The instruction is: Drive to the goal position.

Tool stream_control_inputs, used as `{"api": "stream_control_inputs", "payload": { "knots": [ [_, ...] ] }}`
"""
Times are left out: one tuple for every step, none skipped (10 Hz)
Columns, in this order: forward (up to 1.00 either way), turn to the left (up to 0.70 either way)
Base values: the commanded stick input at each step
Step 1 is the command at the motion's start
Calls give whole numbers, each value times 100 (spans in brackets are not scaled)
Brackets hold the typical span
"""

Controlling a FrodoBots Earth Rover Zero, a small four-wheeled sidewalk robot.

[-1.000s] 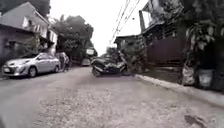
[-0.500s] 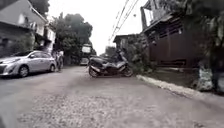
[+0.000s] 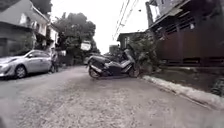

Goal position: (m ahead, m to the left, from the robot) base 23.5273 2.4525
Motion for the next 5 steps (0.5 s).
{"api": "stream_control_inputs", "payload": {
  "knots": [
    [100,27],
    [100,27],
    [100,27],
    [100,27],
    [100,27]
  ]
}}
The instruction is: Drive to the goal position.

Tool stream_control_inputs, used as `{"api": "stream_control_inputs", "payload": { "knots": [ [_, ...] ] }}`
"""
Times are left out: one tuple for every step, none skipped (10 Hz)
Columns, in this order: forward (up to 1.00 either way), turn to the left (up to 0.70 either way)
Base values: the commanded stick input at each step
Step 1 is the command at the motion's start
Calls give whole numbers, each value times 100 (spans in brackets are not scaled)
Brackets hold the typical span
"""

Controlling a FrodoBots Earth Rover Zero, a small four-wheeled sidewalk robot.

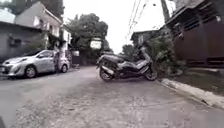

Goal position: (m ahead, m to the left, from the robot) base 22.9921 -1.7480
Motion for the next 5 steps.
{"api": "stream_control_inputs", "payload": {
  "knots": [
    [100,27],
    [100,27],
    [100,27],
    [100,27],
    [100,27]
  ]
}}
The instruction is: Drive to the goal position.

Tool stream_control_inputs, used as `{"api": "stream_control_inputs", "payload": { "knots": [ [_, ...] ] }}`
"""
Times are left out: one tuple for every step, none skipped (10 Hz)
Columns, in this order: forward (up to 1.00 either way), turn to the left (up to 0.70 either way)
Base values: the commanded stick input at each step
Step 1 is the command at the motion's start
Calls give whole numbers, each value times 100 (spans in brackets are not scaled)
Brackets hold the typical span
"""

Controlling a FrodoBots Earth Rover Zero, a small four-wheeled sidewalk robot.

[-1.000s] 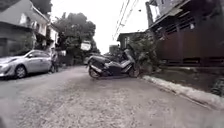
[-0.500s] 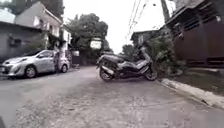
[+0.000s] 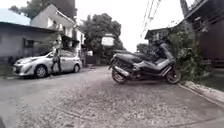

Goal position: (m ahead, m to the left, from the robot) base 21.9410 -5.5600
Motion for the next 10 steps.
{"api": "stream_control_inputs", "payload": {
  "knots": [
    [100,27],
    [100,27],
    [100,27],
    [100,27],
    [100,27],
    [100,27],
    [100,27],
    [100,27],
    [100,27],
    [100,27]
  ]
}}
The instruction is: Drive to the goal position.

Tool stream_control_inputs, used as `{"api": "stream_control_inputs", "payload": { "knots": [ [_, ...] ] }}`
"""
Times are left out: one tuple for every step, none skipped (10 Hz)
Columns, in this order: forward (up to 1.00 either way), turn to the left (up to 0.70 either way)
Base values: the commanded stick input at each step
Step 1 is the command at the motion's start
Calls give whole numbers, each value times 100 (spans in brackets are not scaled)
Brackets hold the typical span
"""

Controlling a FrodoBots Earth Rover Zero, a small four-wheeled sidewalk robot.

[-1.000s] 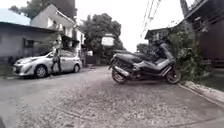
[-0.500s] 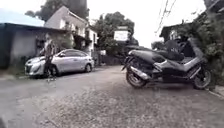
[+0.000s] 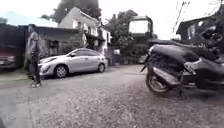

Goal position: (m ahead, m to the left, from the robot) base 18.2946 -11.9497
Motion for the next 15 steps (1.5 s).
{"api": "stream_control_inputs", "payload": {
  "knots": [
    [100,27],
    [100,27],
    [100,27],
    [100,25],
    [100,0],
    [100,0],
    [100,-27],
    [100,-27],
    [100,-27],
    [100,-27],
    [100,-27],
    [100,-27],
    [100,-27],
    [100,-27],
    [100,-27]
  ]
}}
